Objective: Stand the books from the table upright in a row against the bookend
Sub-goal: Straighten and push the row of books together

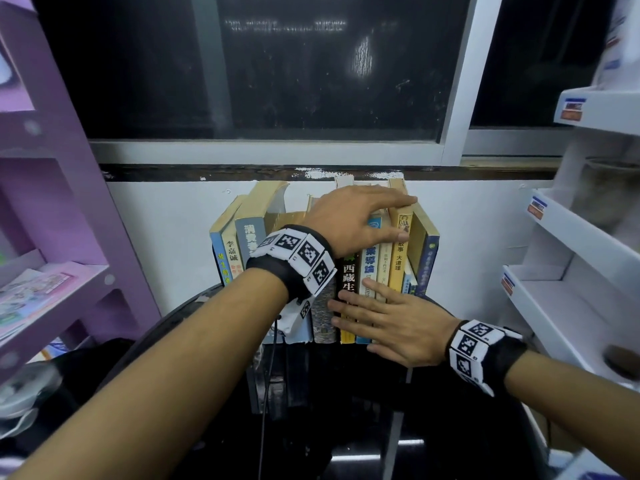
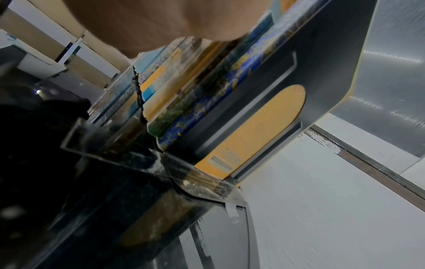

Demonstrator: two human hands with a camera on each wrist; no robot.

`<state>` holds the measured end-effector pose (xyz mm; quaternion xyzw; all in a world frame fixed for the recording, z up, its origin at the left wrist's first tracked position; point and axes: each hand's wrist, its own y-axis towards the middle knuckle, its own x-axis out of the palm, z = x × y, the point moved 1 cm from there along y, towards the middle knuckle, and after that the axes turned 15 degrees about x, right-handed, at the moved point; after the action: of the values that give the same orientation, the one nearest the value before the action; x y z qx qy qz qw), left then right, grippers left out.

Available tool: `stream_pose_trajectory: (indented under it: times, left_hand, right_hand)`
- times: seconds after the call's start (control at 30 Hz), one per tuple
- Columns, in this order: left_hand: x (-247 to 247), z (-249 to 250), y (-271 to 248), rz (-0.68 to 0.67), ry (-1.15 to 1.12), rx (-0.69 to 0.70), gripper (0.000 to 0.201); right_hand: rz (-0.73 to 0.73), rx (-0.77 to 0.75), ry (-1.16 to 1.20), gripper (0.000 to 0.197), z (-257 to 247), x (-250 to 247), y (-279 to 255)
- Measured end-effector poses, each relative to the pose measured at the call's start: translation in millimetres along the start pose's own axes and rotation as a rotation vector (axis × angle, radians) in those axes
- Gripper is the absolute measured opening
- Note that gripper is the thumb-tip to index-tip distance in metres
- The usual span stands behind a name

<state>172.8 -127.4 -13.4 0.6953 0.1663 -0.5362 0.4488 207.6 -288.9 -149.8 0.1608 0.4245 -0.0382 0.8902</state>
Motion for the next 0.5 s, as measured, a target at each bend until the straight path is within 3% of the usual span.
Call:
stream_pose_trajectory:
  times: [0.5]
  left_hand:
    - [4,-7,4,-0.007,0.102,0.045,0.058]
  right_hand:
    - [0.038,-0.009,-0.081,0.067,4,16,8]
